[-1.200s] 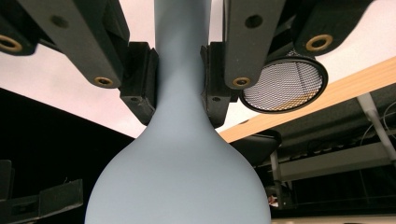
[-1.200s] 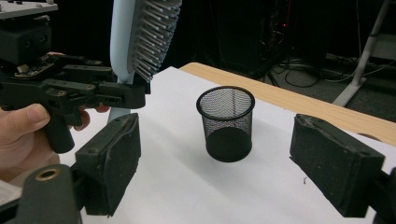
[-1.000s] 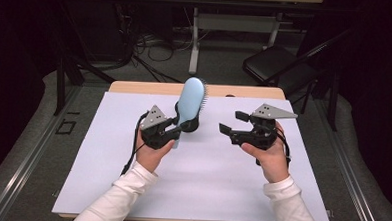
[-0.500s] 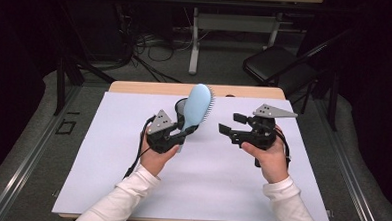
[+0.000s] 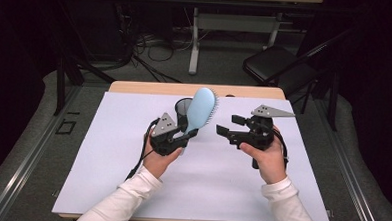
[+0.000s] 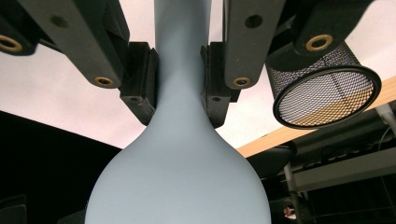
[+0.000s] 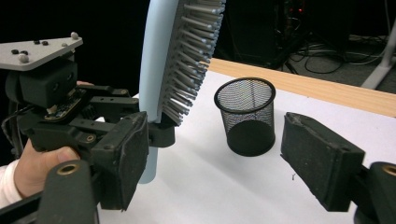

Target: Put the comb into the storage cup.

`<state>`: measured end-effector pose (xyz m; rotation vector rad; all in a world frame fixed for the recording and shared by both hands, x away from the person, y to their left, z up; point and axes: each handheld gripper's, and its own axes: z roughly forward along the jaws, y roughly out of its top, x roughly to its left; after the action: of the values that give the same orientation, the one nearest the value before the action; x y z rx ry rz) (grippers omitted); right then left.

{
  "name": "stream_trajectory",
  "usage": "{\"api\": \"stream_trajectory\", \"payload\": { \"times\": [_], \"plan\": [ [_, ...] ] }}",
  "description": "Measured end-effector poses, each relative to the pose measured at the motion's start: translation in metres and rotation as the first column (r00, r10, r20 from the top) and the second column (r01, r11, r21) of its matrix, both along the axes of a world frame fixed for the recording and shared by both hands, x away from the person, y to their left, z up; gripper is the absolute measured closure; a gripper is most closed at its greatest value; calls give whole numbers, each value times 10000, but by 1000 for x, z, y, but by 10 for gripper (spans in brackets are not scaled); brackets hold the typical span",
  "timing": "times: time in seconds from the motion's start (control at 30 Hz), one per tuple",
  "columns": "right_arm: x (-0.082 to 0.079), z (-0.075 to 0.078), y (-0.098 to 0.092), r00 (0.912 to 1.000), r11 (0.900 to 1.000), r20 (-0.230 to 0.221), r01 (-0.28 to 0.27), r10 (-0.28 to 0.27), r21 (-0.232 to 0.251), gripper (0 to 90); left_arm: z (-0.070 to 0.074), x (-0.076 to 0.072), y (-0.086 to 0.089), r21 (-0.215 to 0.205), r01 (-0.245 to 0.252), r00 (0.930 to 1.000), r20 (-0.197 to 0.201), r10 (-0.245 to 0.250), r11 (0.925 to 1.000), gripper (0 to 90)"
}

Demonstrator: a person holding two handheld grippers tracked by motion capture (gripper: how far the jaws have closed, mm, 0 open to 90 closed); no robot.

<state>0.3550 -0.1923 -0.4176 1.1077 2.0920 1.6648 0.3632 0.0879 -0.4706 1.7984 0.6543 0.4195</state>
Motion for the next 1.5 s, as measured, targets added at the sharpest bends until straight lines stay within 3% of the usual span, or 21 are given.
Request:
{"api": "stream_trajectory", "payload": {
  "times": [0.17,0.4,0.6,0.87,1.13,1.5],
  "plan": [
    [2,0,0,9998,9998,-147,104,-102,153,234,-1,0,-1,-9,10,10000,1,-10,10000,697],
    [4,-3,6,9981,9999,-610,58,-66,-130,234,-2,-1,-1,32,0,10000,28,0,10000,697],
    [6,3,13,9954,9986,-946,-181,133,-494,234,-1,-1,0,15,-9,9999,134,9,10000,697],
    [14,17,18,9890,9987,-1395,-500,483,-86,219,-1,0,1,12,-62,9999,148,62,10000,697],
    [24,27,27,9886,9985,-1418,-536,515,-113,211,-2,-1,0,38,-71,9999,140,70,10000,697],
    [34,26,37,9872,9990,-1532,-442,438,7,212,-3,0,0,129,-102,9998,161,100,9999,697]
  ]
}}
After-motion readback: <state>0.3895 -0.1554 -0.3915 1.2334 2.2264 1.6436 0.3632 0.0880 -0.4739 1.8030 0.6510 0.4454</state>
